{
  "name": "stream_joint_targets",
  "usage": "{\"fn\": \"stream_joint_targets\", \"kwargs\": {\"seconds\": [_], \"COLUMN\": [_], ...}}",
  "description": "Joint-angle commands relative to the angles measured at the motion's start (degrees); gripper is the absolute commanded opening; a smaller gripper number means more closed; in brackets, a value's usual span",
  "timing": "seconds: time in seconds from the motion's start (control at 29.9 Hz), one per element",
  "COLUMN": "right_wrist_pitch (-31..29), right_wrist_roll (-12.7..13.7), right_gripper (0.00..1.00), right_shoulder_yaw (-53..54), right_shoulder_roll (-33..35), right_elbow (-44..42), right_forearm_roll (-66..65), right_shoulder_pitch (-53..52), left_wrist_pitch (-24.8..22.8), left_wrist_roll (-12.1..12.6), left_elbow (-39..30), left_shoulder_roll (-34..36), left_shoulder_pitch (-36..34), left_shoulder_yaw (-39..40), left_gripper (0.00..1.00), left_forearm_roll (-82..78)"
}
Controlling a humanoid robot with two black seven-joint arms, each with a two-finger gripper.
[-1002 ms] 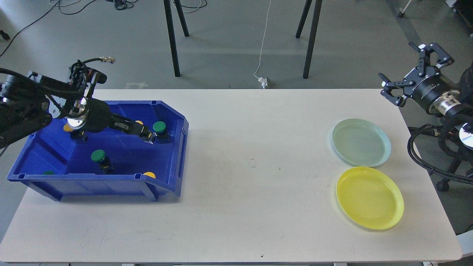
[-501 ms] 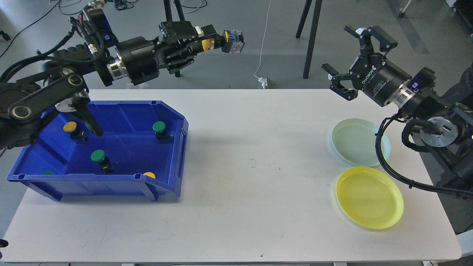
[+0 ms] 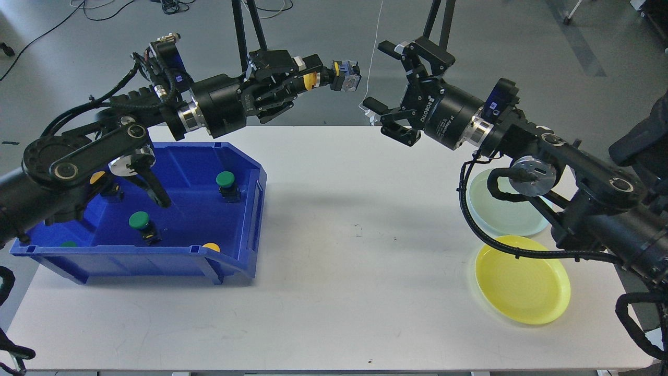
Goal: Pass button and place on color plate
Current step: 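Bring the right gripper to the left gripper and grasp the button, then open the left gripper and carry the button toward the plates with the right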
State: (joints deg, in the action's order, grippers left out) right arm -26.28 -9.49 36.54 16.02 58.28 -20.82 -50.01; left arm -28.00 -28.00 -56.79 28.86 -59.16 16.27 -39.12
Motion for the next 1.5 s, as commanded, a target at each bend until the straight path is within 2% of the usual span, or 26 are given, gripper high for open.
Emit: {"fn": "stream_joint_targets", "kwargs": {"seconds": [0.0,0.4,0.7,0.9,1.14,1.24,1.34,1.4,1.47], "right_wrist_pitch": [0.2,1.7,2.8,3.9,4.0,4.0,3.9,3.8,4.1], "right_wrist_roll": [0.0,-0.1,-0.7,-0.7,-0.7,-0.7,-0.7,-0.6,-0.6], "right_gripper": [1.0,0.97,0.81,0.79,0.67,0.59,0.47,0.36,0.21], "right_shoulder_yaw": [0.0,0.4,0.7,0.8,0.9,0.8,0.7,0.6,0.6], "right_shoulder_roll": [-2.3,-7.1,-7.5,-7.3,-7.3,-7.2,-7.1,-7.1,-7.3], "right_elbow": [-1.6,-4.0,-4.0,-4.0,-4.0,-4.0,-4.0,-3.9,-4.1], "right_forearm_roll": [0.0,0.0,0.0,0.0,0.0,0.0,0.0,0.0,-0.1], "right_shoulder_pitch": [-0.6,-1.4,-2.0,-1.9,-1.9,-1.9,-1.9,-1.9,-1.9], "left_wrist_pitch": [0.0,0.0,0.0,0.0,0.0,0.0,0.0,0.0,0.0], "left_wrist_roll": [0.0,0.0,0.0,0.0,0.0,0.0,0.0,0.0,0.0], "left_elbow": [0.0,0.1,0.1,0.1,0.3,0.9,0.9,0.9,0.9], "left_shoulder_roll": [0.0,0.0,0.0,0.0,0.0,-0.1,-0.1,-0.1,0.0], "left_shoulder_pitch": [0.0,0.2,0.3,0.3,0.3,0.3,0.3,0.3,0.3], "left_shoulder_yaw": [0.0,0.0,0.1,0.1,0.1,0.1,0.1,0.1,0.1], "left_gripper": [0.1,0.1,0.11,0.11,0.11,0.11,0.11,0.11,0.11], "left_forearm_roll": [0.0,1.1,1.1,1.1,1.1,1.2,1.6,1.6,1.6]}}
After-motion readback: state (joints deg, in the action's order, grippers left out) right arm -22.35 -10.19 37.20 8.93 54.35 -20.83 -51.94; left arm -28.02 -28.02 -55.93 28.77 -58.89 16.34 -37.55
